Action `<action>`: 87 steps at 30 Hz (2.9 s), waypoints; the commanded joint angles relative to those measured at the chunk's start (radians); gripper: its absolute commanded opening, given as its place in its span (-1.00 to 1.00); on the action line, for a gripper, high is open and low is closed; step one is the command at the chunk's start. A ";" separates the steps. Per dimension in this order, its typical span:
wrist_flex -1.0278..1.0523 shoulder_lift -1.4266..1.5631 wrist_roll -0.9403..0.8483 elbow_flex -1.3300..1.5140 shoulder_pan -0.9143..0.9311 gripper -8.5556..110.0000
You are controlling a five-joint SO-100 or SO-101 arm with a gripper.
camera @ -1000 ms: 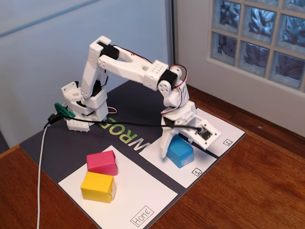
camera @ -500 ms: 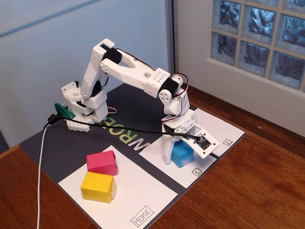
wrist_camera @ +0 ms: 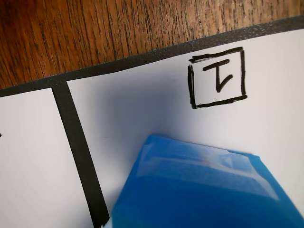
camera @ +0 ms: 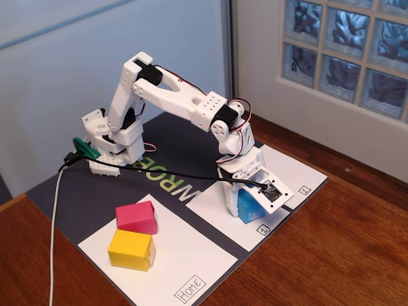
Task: Move box blue to home
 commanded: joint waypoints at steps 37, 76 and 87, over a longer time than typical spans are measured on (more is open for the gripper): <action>0.161 0.334 -0.454 0.012 0.296 -0.87; 0.124 0.161 -0.446 0.032 0.486 -0.87; 0.044 0.067 -0.420 0.028 0.460 -0.87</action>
